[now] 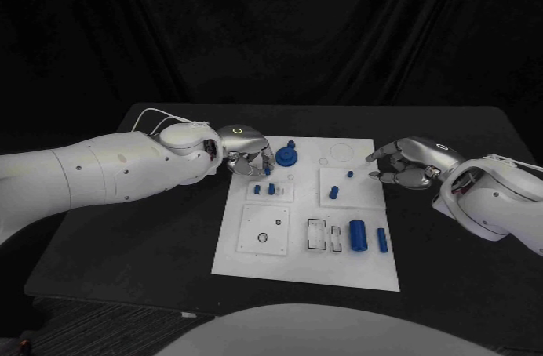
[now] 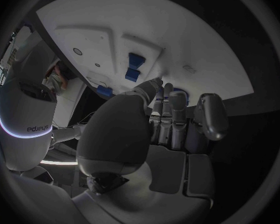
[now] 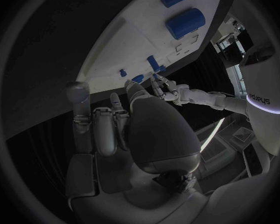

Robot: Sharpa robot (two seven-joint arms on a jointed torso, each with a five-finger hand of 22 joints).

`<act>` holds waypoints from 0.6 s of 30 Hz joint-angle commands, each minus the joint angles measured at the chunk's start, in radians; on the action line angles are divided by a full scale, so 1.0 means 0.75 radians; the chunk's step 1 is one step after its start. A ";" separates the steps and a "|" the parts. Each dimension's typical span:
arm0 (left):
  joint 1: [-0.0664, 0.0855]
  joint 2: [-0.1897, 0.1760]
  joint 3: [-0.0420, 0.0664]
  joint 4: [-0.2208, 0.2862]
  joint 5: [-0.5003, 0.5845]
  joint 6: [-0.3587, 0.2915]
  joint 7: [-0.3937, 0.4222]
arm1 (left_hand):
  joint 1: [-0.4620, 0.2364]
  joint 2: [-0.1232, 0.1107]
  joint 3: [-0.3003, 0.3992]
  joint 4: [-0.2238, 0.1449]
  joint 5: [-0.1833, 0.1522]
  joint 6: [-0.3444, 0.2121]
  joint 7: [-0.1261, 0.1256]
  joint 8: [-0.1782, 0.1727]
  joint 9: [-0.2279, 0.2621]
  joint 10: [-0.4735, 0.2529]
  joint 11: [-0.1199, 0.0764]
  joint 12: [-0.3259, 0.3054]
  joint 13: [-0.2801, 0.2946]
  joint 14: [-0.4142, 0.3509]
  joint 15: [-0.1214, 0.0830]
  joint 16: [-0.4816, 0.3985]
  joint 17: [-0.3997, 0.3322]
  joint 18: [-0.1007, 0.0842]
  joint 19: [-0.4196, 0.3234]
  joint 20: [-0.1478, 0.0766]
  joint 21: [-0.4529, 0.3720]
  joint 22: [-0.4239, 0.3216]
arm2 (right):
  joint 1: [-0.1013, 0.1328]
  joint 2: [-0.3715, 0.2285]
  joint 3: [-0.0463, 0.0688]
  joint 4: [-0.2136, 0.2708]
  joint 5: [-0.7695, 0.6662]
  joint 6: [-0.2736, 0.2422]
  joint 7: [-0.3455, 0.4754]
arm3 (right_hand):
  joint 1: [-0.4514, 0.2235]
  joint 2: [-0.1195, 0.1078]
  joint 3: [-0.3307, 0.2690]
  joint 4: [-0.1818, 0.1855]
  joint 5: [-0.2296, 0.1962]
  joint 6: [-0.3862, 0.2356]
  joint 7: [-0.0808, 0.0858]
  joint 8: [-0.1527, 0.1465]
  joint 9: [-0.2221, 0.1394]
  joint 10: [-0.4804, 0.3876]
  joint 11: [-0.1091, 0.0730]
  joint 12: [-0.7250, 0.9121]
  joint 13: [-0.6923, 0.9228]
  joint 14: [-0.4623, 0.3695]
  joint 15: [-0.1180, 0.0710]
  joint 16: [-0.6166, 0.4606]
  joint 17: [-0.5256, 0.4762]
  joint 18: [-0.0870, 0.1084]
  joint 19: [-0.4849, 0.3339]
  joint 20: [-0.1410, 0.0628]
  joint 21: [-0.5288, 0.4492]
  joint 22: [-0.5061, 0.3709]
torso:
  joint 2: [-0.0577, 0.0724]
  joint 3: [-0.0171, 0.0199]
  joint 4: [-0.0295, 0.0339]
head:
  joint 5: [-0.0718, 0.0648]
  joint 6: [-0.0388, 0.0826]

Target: Assemble the parts on the task board

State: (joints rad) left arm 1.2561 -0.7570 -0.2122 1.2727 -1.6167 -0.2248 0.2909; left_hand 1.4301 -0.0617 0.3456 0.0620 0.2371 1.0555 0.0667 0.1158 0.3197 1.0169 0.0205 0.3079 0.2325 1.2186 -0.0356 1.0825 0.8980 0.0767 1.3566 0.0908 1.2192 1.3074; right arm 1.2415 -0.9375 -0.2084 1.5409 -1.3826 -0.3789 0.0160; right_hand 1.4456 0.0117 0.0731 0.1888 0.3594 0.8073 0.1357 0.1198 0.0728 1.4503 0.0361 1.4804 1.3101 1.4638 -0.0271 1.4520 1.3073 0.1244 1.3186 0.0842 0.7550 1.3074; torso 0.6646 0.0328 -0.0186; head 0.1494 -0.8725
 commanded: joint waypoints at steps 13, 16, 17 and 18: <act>-0.018 0.020 0.000 -0.019 0.000 0.039 0.006 | 0.000 0.008 0.008 -0.002 0.005 0.001 0.007 -0.003 0.000 0.007 0.002 -0.012 -0.004 -0.014 -0.002 -0.011 -0.005 0.002 -0.010 0.001 -0.011 0.213 | -0.004 0.001 0.001 -0.001 -0.003 0.009 -0.024 | 0.006 -0.002 0.006 0.001 0.003 0.001 0.000 -0.007 -0.002 -0.002 0.002 -0.008 0.213 0.077 0.001 -0.001 0.223 0.013 0.002 -0.003 -0.008 0.115 | 0.000 0.0004 0.0011 | -0.002 0.000; -0.020 0.022 0.000 -0.020 0.000 0.036 0.007 | 0.000 0.008 0.008 -0.002 0.005 0.001 0.007 -0.003 0.000 0.007 0.002 -0.012 -0.004 -0.014 -0.002 -0.011 -0.005 0.002 -0.010 0.001 -0.011 0.213 | -0.005 0.002 0.001 -0.002 -0.004 0.009 -0.024 | 0.007 -0.002 0.008 0.000 0.005 0.001 0.000 -0.008 -0.002 -0.004 0.002 -0.010 0.212 0.077 0.001 -0.001 0.222 0.013 0.001 -0.003 -0.013 0.115 | 0.000 0.0010 0.0002 | -0.001 0.000; -0.021 0.023 0.000 -0.020 0.000 0.036 0.007 | 0.000 0.008 0.008 -0.002 0.005 0.001 0.007 -0.003 0.000 0.007 0.002 -0.012 -0.004 -0.014 -0.002 -0.011 -0.005 0.002 -0.010 0.001 -0.011 0.213 | -0.005 0.002 0.001 -0.002 -0.004 0.009 -0.024 | 0.007 -0.002 0.008 0.000 0.005 0.001 0.000 -0.008 -0.002 -0.004 0.002 -0.010 0.212 0.077 0.001 -0.001 0.222 0.013 0.001 -0.003 -0.013 0.115 | 0.000 0.0009 0.0000 | -0.001 0.000; -0.022 0.023 0.000 -0.021 0.000 0.035 0.007 | 0.000 0.008 0.008 -0.002 0.005 0.001 0.007 -0.003 0.000 0.007 0.002 -0.012 -0.004 -0.014 -0.002 -0.011 -0.005 0.002 -0.010 0.001 -0.011 0.213 | -0.005 0.003 0.001 -0.002 -0.004 0.008 -0.024 | 0.007 -0.002 0.008 0.000 0.005 0.001 0.000 -0.008 -0.002 -0.004 0.002 -0.010 0.212 0.077 0.001 -0.001 0.222 0.013 0.001 -0.003 -0.013 0.115 | 0.000 0.0005 -0.0002 | -0.001 0.000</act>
State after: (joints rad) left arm 1.2471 -0.7419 -0.2095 1.2575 -1.6144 -0.2169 0.2915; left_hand 1.4275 -0.0643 0.3455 0.0620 0.2357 1.0538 0.0719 0.1119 0.3196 1.0169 0.0205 0.3040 0.2305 1.2149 -0.0393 1.0783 0.8943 0.0767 1.3566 0.0909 1.2152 1.3073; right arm 1.2404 -0.9356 -0.2084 1.5393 -1.3826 -0.3766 0.0140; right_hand 1.4457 0.0117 0.0731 0.1888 0.3594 0.8073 0.1357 0.1198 0.0728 1.4503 0.0361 1.4764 1.3101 1.4638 -0.0271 1.4520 1.3073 0.1245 1.3186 0.0841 0.7491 1.3074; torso 0.6650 0.0330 -0.0185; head 0.1478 -0.8725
